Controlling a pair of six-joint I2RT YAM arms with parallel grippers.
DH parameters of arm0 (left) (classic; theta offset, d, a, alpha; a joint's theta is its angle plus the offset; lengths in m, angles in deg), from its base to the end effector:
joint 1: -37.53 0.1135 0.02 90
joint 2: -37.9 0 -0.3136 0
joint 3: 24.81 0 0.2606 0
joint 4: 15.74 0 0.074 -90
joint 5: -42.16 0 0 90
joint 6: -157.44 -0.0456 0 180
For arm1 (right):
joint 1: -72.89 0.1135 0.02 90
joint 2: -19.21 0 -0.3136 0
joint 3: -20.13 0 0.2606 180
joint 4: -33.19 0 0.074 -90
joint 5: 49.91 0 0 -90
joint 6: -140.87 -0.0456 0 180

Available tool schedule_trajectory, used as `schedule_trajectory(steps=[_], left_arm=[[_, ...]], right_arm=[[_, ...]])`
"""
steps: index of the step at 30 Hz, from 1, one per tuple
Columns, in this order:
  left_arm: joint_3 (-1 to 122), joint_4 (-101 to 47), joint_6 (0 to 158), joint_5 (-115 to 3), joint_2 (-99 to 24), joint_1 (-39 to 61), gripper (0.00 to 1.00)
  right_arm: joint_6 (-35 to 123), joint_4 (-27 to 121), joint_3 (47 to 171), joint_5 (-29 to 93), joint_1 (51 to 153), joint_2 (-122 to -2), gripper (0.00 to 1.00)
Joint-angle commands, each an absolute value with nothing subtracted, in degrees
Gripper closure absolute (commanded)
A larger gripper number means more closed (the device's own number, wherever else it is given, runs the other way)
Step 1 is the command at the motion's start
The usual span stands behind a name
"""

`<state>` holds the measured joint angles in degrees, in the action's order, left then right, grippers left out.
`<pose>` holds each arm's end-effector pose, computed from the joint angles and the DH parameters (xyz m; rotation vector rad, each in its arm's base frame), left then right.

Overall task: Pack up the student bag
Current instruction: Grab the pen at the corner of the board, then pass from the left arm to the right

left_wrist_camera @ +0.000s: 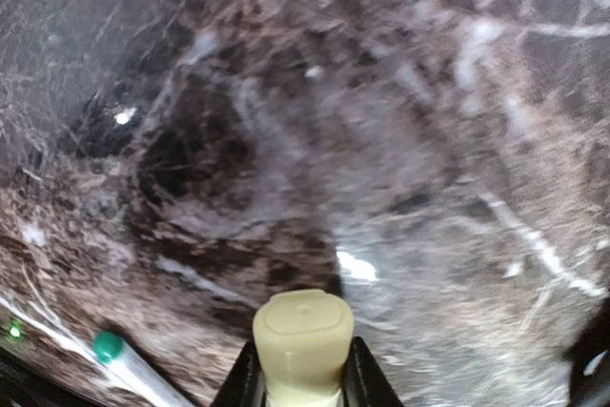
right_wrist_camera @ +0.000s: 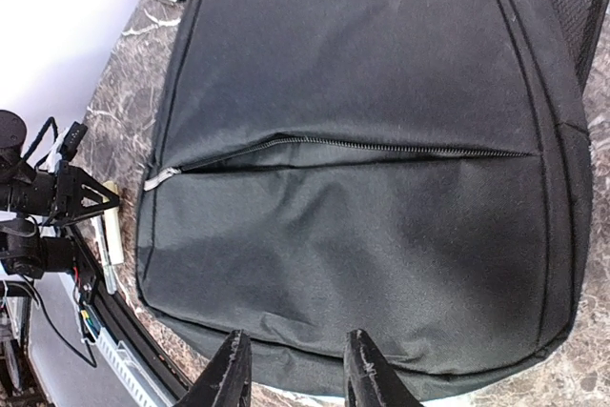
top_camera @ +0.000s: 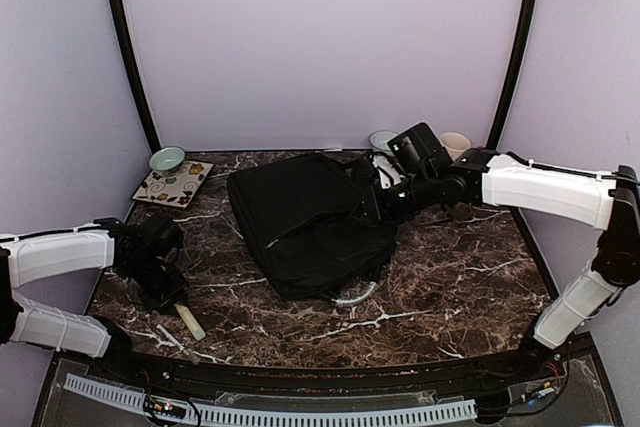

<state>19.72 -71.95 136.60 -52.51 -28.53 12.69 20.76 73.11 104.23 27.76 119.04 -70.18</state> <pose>0.1446 -0.0710 0.1869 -1.1359 2.8233 -0.3164 0.2421 0.2661 0.3189 -0.4627 2.4799 0.8554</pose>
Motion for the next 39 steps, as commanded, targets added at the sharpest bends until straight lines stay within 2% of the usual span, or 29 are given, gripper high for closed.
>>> schedule_trajectory(steps=[1, 6, 14, 21, 26, 39], left_arm=[[24.4, -70.5, 135.3, -51.0, -28.7, 13.2, 1.00], [30.3, -69.6, 135.8, -54.3, -29.6, 13.1, 1.00], [39.5, -59.4, 143.0, -58.6, -29.2, 12.9, 1.00], [51.8, -54.5, 147.2, -60.2, -37.4, 10.3, 1.00], [56.8, -48.7, 151.9, -61.0, -42.0, 7.0, 1.00], [58.0, -39.4, 158.5, -63.0, -45.7, 5.3, 1.00]], right_arm=[[20.5, 72.1, 104.6, 29.9, 119.5, -68.2, 0.66], [19.3, 72.7, 107.0, 27.5, 119.5, -68.4, 0.64], [13.7, 61.5, 105.5, 15.2, 119.9, -68.0, 0.46], [7.8, 52.0, 108.0, 12.1, 121.1, -70.6, 0.36], [7.4, 51.6, 113.0, 11.4, 122.7, -75.4, 0.32], [8.3, 55.2, 120.7, 12.7, 123.6, -83.8, 0.38]])
